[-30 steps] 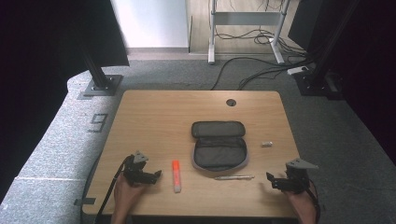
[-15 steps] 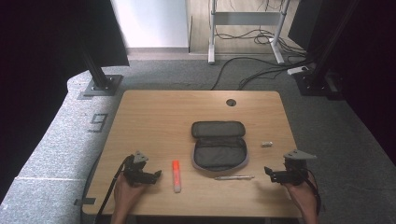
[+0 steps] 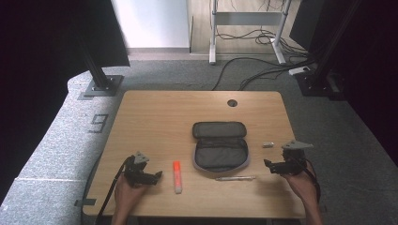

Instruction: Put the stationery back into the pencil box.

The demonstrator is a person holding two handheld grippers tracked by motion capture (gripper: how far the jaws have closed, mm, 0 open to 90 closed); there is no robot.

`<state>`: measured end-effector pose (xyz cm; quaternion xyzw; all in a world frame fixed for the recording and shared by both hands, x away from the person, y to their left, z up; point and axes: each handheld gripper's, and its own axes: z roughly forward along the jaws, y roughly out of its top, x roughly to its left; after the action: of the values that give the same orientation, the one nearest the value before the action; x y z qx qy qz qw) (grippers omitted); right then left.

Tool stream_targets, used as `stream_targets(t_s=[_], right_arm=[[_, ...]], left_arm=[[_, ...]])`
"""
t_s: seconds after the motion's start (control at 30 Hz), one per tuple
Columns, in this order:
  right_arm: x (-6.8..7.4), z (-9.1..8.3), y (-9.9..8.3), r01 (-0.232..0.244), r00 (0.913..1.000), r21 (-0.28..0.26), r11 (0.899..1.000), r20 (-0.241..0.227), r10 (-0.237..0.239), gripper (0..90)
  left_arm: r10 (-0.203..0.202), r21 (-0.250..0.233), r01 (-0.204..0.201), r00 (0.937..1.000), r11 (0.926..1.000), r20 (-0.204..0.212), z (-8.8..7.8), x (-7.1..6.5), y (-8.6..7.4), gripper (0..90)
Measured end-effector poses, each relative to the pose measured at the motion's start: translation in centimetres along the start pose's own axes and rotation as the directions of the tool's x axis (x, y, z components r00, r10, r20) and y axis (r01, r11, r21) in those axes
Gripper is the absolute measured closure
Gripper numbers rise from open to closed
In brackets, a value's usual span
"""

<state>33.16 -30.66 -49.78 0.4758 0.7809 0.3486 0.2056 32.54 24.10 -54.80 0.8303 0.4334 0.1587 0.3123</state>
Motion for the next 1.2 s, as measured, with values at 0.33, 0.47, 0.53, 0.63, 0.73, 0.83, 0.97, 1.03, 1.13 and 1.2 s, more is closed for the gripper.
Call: stream_targets(t_s=[0.33,0.47,0.53,0.63,0.73,0.83,0.97,1.03,1.13,1.2], right_arm=[[-1.6,1.0,1.7,0.051,0.9973,0.010,0.999,0.052,-0.052,12.7],[-2.2,1.7,2.2,0.058,0.9950,0.022,0.998,0.080,-0.060,14.0],[-2.5,2.1,2.4,0.057,0.9946,0.025,0.998,0.085,-0.059,16.3],[-3.0,2.7,2.7,0.055,0.9947,0.029,0.998,0.086,-0.057,18.6],[-3.6,3.5,2.7,0.040,0.9965,0.044,0.998,0.072,-0.043,20.6],[-4.1,4.4,2.6,0.039,0.9963,0.072,0.997,0.073,-0.045,22.5],[-4.5,5.1,2.7,0.036,0.9978,0.071,0.997,0.053,-0.040,25.1],[-4.6,5.2,2.9,0.040,0.9980,0.070,0.997,0.047,-0.043,26.0],[-4.8,5.6,3.1,0.047,0.9977,0.079,0.996,0.044,-0.050,27.5],[-5.0,6.1,3.2,0.038,0.9987,0.083,0.996,0.031,-0.041,28.4]], left_arm=[[0.005,-0.001,-0.005,1.0000,1.0000,0.006,0.0,0.0,0.0,0.0],[0.005,0.000,-0.005,1.0000,1.0000,0.006,0.0,0.0,0.0,0.0],[0.005,-0.001,-0.005,1.0000,1.0000,0.006,0.0,0.0,0.0,0.0],[0.005,-0.001,-0.005,1.0000,1.0000,0.006,0.0,0.0,0.0,0.0],[0.006,-0.001,-0.006,1.0000,1.0000,0.006,0.0,0.0,0.0,0.0],[0.006,-0.001,-0.005,1.0000,1.0000,0.006,0.0,0.0,0.0,0.0],[0.005,-0.001,-0.005,1.0000,1.0000,0.006,0.0,0.0,0.0,0.0],[0.005,-0.001,-0.005,1.0000,1.0000,0.006,0.0,0.0,0.0,0.0],[0.006,-0.001,-0.006,1.0000,1.0000,0.006,0.0,0.0,0.0,0.0],[0.007,-0.002,-0.007,1.0000,1.0000,0.006,0.0,-0.1,0.0,0.1]])
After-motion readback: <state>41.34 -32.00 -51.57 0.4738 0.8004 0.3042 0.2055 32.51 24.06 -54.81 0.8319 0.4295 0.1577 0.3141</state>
